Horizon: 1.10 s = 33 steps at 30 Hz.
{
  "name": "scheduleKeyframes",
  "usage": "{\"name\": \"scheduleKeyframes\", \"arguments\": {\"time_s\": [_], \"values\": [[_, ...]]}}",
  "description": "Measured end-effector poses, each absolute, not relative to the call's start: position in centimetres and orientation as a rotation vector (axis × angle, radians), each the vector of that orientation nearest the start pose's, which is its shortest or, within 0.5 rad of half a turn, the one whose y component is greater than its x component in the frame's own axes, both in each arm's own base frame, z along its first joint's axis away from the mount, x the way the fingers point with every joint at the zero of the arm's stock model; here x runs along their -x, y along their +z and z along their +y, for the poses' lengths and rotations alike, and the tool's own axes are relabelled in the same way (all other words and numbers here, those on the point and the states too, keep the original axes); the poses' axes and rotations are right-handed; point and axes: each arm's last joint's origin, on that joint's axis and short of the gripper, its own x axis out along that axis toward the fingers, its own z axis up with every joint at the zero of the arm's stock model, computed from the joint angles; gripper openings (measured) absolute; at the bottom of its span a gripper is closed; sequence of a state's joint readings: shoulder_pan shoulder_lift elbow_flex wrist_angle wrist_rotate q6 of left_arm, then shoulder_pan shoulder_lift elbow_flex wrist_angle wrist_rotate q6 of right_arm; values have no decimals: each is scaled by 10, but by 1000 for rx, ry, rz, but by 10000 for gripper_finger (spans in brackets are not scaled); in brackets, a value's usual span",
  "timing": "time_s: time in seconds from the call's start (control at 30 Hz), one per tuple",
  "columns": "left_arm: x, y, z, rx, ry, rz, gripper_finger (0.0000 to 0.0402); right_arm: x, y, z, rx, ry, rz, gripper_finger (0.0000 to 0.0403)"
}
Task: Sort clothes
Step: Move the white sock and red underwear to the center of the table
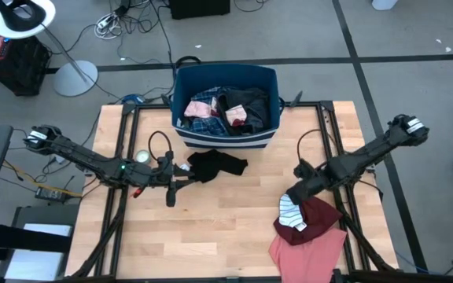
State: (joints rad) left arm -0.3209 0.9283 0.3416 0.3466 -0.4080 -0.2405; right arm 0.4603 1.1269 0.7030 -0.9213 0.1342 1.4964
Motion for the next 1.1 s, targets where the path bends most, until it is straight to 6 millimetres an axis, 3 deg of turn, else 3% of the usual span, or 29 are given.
{"name": "scheduleKeyframes", "arguments": {"time_s": [0.2,0.43,0.6,0.7,0.87,1.1], "values": [[-185,207,-49,154,113,212,120,-171,181,99,-884,-696,1218,178],[-185,207,-49,154,113,213,120,-191,142,124,-854,-662,1359,177],[-185,207,-49,156,114,208,120,-219,129,130,-827,-498,1308,141],[-185,207,-49,156,114,207,120,-235,131,118,-780,-436,1235,94],[-185,207,-49,156,114,205,120,-261,135,81,-690,-387,1104,13],[-185,207,-49,156,115,205,120,-293,125,24,-642,-346,975,12]]}}
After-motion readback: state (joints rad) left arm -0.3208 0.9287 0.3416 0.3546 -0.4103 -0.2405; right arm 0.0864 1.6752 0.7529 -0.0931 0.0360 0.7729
